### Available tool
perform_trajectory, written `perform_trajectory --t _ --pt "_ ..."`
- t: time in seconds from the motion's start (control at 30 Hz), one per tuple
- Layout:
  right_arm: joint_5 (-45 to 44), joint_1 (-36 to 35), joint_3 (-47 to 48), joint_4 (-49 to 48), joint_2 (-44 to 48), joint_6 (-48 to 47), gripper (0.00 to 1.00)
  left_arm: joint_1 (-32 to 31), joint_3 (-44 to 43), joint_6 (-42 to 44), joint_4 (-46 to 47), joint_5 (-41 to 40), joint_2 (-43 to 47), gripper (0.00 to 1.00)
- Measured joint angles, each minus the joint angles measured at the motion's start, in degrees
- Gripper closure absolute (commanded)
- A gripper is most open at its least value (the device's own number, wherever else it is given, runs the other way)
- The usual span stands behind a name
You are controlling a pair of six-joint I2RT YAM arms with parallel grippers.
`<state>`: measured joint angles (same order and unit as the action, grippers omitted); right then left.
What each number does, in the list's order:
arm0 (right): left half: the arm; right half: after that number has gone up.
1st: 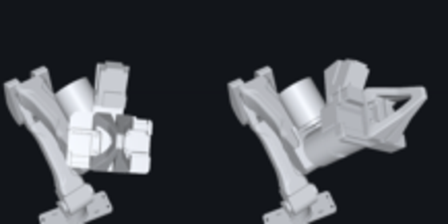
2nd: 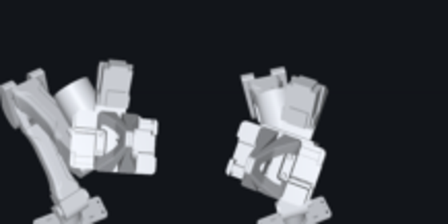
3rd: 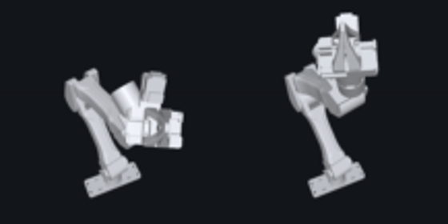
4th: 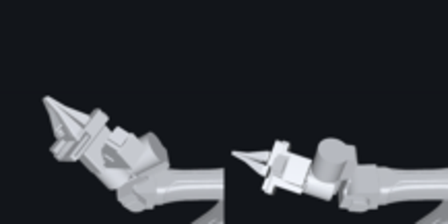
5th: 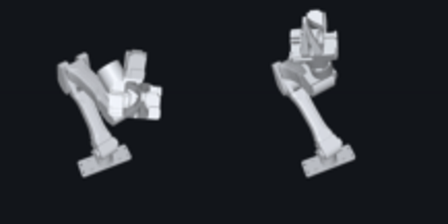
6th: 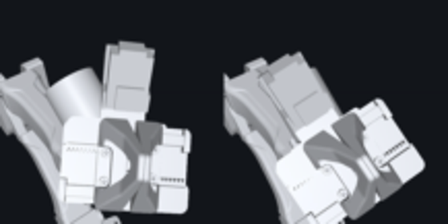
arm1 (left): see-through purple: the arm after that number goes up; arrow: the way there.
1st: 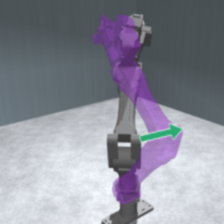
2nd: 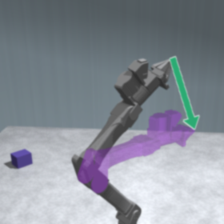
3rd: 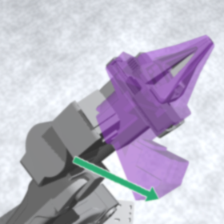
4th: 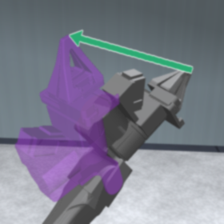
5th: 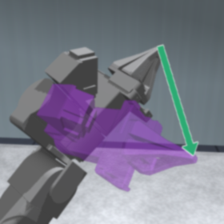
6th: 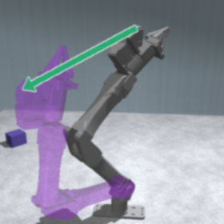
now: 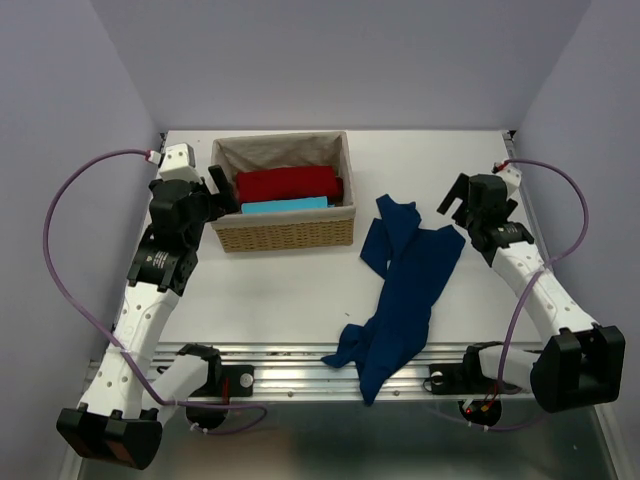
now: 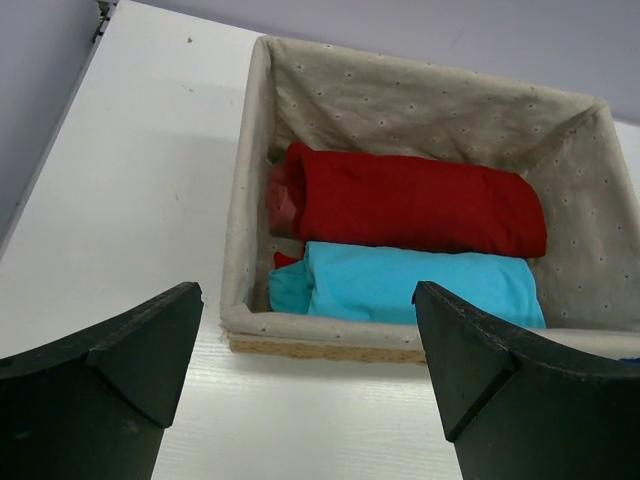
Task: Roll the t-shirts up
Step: Move the bin to the center of the board.
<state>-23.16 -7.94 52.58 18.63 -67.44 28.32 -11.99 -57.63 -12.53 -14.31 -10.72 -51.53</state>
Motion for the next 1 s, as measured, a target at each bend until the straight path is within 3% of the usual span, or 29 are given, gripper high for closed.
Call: perform_trajectory --t 0.43,0.8,1.0 --pt "6.93 -0.07 -2.80 -2.01 0.68 -2.19 0.00 -4.07 -0.02 1.25 -0.13 1.18 -0.26 0.01" --pt "10.47 -11.34 -3.87 -3.89 -4.13 -3.04 0.00 -26.82 -0.87 1.16 -0.59 -3.67 -9.11 0.01" --pt "10.56 -12.02 -3.89 -3.89 -6.54 -2.84 0.00 -35.54 -1.88 0.57 1.18 -1.51 -17.70 0.01"
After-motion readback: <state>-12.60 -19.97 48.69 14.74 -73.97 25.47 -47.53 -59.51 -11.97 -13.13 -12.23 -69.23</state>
